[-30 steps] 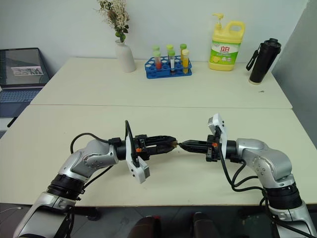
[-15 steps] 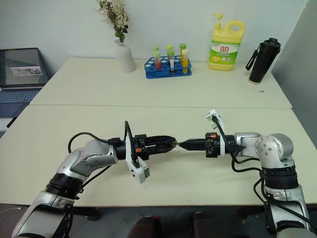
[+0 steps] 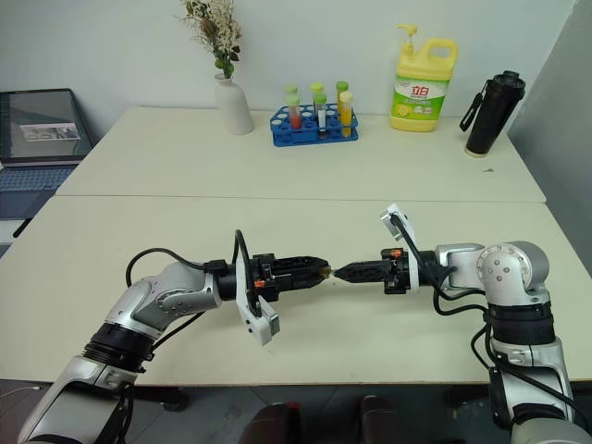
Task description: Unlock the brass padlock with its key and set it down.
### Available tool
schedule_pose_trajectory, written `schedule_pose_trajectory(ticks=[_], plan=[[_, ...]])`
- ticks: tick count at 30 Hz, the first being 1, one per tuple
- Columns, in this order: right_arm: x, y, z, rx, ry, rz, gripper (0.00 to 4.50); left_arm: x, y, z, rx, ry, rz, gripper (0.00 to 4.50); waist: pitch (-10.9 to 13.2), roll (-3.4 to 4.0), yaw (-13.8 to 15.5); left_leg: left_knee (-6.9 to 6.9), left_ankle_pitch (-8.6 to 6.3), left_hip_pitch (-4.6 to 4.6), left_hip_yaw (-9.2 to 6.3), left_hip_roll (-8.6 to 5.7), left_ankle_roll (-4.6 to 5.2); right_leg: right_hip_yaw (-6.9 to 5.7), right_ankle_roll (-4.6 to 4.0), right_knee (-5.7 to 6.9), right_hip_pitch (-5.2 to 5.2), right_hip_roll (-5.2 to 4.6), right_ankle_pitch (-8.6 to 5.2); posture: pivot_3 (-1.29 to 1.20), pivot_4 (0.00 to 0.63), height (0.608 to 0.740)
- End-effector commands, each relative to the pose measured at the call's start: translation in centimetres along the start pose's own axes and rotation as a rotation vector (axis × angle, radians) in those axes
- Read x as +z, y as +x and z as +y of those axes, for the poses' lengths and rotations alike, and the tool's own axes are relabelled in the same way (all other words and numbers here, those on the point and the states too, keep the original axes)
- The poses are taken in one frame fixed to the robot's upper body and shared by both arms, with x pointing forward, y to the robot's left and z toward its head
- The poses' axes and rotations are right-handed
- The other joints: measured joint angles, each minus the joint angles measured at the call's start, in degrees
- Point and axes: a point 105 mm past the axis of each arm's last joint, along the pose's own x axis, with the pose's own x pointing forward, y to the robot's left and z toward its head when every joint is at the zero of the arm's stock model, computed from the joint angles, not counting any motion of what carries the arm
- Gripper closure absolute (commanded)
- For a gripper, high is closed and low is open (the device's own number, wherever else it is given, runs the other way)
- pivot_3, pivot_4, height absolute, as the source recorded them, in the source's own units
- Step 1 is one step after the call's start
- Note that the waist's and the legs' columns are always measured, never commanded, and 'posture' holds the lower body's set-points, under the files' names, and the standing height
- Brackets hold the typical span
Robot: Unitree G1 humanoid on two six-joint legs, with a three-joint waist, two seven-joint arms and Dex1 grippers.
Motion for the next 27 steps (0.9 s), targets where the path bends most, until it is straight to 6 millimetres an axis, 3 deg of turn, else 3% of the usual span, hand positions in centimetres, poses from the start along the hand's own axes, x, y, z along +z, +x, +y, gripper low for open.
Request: schedule_pose_trajectory(ticks=[1, 5, 10, 15, 26, 27], plan=[[1.0, -0.4, 0.9, 0.001, -0.143, -0.042, 3.28, 0.1, -0.1, 0.7, 0.043, -0.011, -0.001, 3.53, 0.0, 0.0, 0.0, 0.0, 0.0, 0.0, -0.01, -0.01, 0.0, -0.01, 0.0, 0.0, 0.0, 0.01, 0.0, 0.0, 0.15, 0.74], [-0.3, -1.5, 1.1, -0.018, -0.36, 0.057, 1.93, -0.1, -0.1, 0.9, 0.066, -0.027, 0.01, 3.53, 0.0, 0.0, 0.2, 0.0, 0.0, -0.03, -0.02, -0.03, 0.0, -0.04, 0.01, -0.01, -0.01, 0.01, 0.0, 0.0, 0.15, 0.74], [0.0, -1.8, 1.1, 0.007, -0.373, 0.007, 0.16, -0.3, -0.1, 1.3, 0.089, -0.034, 0.023, 3.53, 0.0, -0.01, -0.1, 0.01, 0.0, 0.0, 0.0, -0.03, 0.0, -0.02, 0.01, 0.0, -0.01, 0.01, 0.0, 0.0, 0.15, 0.74], [0.1, -0.1, 1.3, 0.006, -0.377, -0.046, 0.12, -0.1, 0.0, 1.4, 0.099, -0.044, 0.018, 3.53, 0.0, 0.0, -0.2, -0.01, 0.0, 0.02, -0.04, 0.09, 0.0, -0.04, 0.0, 0.03, -0.01, 0.03, 0.01, 0.0, 0.15, 0.74], [0.8, 1.1, 1.0, 0.011, -0.343, -0.096, 0.12, 0.0, 0.2, 1.5, 0.114, -0.054, 0.023, 3.53, 0.0, 0.0, 0.0, 0.0, 0.0, -0.01, -0.01, -0.03, 0.0, -0.02, 0.01, 0.0, -0.01, 0.01, 0.01, 0.0, 0.15, 0.74], [0.7, 1.2, 1.0, 0.011, -0.34, -0.098, 0.29, 0.0, 0.2, 1.5, 0.114, -0.054, 0.023, 3.53, 0.0, 0.0, 0.0, 0.0, 0.0, 0.0, -0.01, -0.02, 0.0, -0.03, 0.01, 0.0, -0.01, 0.01, 0.01, 0.0, 0.15, 0.74]])
